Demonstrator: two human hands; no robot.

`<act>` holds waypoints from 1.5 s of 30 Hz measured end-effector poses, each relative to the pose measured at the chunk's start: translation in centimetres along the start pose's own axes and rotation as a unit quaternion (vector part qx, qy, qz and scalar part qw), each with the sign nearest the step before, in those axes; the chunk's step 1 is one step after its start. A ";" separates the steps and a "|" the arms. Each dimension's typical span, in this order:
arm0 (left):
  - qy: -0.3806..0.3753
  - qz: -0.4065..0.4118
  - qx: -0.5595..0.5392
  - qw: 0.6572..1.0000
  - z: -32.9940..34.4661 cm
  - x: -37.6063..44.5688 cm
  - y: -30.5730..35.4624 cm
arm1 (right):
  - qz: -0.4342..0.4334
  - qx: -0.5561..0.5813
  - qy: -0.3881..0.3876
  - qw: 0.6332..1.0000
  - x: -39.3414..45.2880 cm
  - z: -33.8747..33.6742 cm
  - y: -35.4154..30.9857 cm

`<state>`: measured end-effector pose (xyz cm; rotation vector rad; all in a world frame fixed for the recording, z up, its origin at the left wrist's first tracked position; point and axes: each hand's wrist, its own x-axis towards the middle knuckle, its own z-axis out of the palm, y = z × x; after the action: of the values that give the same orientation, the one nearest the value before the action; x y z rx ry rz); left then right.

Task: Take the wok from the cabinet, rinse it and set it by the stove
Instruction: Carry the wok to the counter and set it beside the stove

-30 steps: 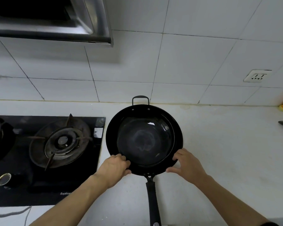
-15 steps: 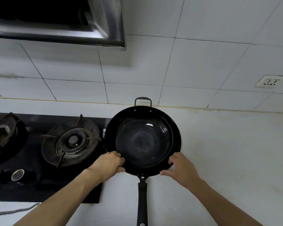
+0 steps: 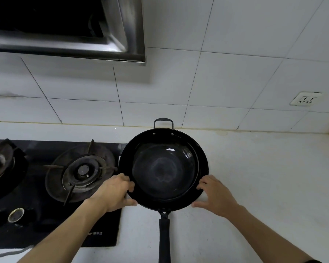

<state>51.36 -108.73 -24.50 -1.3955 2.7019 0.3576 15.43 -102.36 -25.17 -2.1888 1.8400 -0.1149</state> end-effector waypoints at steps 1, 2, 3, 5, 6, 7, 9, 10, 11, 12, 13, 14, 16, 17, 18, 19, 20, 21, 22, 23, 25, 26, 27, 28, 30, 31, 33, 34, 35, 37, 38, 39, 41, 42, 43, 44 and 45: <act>0.003 -0.002 -0.007 1.000 0.1 -0.2 0.1 | 0.000 -0.005 -0.003 1.000 0.0 -0.1 0.1; 0.014 -0.003 -0.013 1.000 0.3 -0.3 0.3 | 0.002 -0.007 -0.005 1.000 0.1 -0.2 0.2; 0.027 -0.003 -0.015 1.000 0.4 -0.5 0.6 | 0.004 -0.007 -0.007 1.000 0.1 -0.2 0.4; 0.043 0.001 -0.017 0.999 0.6 -0.8 1.0 | 0.004 -0.007 -0.016 1.000 0.5 -0.3 0.8; 0.048 0.003 -0.018 0.999 0.7 -1.0 1.1 | 0.001 -0.006 -0.022 1.000 0.7 -0.3 1.0; 0.052 0.008 -0.015 0.999 0.9 -1.4 1.2 | -0.001 -0.006 -0.028 1.000 1.0 -0.4 1.2; 0.064 0.016 0.004 0.998 1.6 -2.1 1.3 | -0.001 -0.006 -0.040 0.999 1.4 -0.6 1.3; 0.063 0.017 0.010 0.998 1.9 -2.5 1.3 | -0.002 -0.008 -0.045 0.999 1.6 -0.6 1.3; 0.069 0.022 0.020 0.997 2.1 -2.8 1.4 | -0.003 -0.010 -0.049 0.999 1.7 -0.6 1.2; 0.070 0.026 0.017 0.997 2.2 -2.9 1.4 | -0.004 -0.011 -0.051 0.999 1.7 -0.5 1.1; 0.069 0.028 0.015 0.997 2.1 -3.0 1.3 | -0.004 -0.010 -0.050 0.999 1.6 -0.4 0.9; 0.060 0.028 0.014 0.998 1.9 -3.0 1.1 | -0.002 -0.008 -0.046 0.999 1.4 -0.2 0.7; 0.051 0.022 0.022 0.998 1.3 -2.6 0.5 | 0.002 0.000 -0.026 1.000 0.7 0.3 0.3; 0.049 0.024 0.025 0.998 1.0 -2.5 0.2 | 0.004 0.003 -0.017 1.000 0.3 0.5 0.1; 0.041 0.023 0.019 0.999 0.8 -2.3 -0.1 | 0.005 0.004 -0.008 1.000 -0.1 0.8 -0.2; 0.036 0.024 0.007 0.999 0.8 -2.2 -0.5 | 0.006 0.005 -0.001 1.000 -0.4 1.0 -0.4; 0.029 0.021 0.000 0.999 0.7 -2.0 -0.9 | 0.007 0.008 0.005 1.000 -0.6 1.2 -0.6; 0.017 0.020 -0.004 1.000 0.6 -1.8 -1.1 | 0.009 0.014 0.009 1.000 -0.8 1.3 -0.8; 0.008 0.018 -0.005 1.000 0.6 -1.7 -1.4 | 0.011 0.017 0.010 1.000 -0.9 1.4 -1.0; 0.005 0.018 -0.004 1.000 0.6 -1.7 -1.5 | 0.012 0.019 0.009 1.000 -1.0 1.4 -1.1; 0.000 0.021 -0.002 1.000 0.7 -1.6 -1.7 | 0.012 0.021 0.009 1.000 -1.1 1.3 -1.2; -0.005 0.023 -0.002 1.000 0.8 -1.6 -1.8 | 0.009 0.022 0.011 1.000 -1.1 1.3 -1.2; -0.007 0.026 -0.001 1.000 0.8 -1.6 -1.8 | 0.006 0.024 0.011 1.000 -1.1 1.2 -1.2; -0.009 0.026 -0.001 1.000 0.8 -1.6 -1.9 | 0.002 0.027 0.010 1.000 -1.2 1.0 -1.2; -0.005 0.023 -0.012 1.000 0.6 -1.4 -1.9 | -0.008 0.025 0.013 1.000 -1.2 0.8 -1.1; 0.004 0.022 -0.023 0.999 0.6 -1.3 -1.8 | -0.009 0.021 0.018 1.000 -1.3 0.7 -1.1; 0.032 0.028 -0.039 0.998 0.6 -1.3 -1.7 | 0.006 0.013 0.027 1.000 -1.4 0.6 -1.1; 0.042 0.035 -0.043 0.998 0.6 -1.4 -1.5 | 0.018 0.010 0.024 0.999 -1.5 0.5 -1.1; 0.047 0.043 -0.045 0.997 0.8 -1.5 -1.5 | 0.030 0.006 0.017 0.999 -1.5 0.4 -1.2; 0.048 0.045 -0.053 0.996 1.2 -1.9 -1.3 | 0.049 -0.003 0.005 0.999 -1.5 0.4 -1.3; 0.049 0.042 -0.054 0.996 1.4 -2.1 -1.2 | 0.057 -0.003 0.002 0.998 -1.5 0.5 -1.4; 0.054 0.037 -0.053 0.996 1.7 -2.2 -1.1 | 0.063 -0.001 0.001 0.998 -1.5 0.5 -1.5; 0.064 0.026 -0.052 0.996 2.1 -2.6 -0.9 | 0.067 0.002 -0.003 0.998 -1.5 0.7 -1.6; 0.067 0.021 -0.053 0.996 2.1 -2.7 -0.8 | 0.069 0.002 -0.006 0.998 -1.6 0.8 -1.7; 0.069 0.016 -0.052 0.996 2.1 -2.7 -0.7 | 0.070 0.000 -0.008 0.998 -1.7 0.8 -1.8; 0.070 0.010 -0.053 0.996 2.1 -2.7 -0.6 | 0.072 -0.002 -0.010 0.997 -1.7 0.8 -1.7; 0.069 0.006 -0.053 0.996 2.0 -2.8 -0.4 | 0.073 -0.004 -0.012 0.997 -1.8 0.6 -1.7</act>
<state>53.25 -106.27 -26.06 -1.4854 2.8405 0.4277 16.81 -100.26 -25.11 -2.0427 1.9837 -0.0518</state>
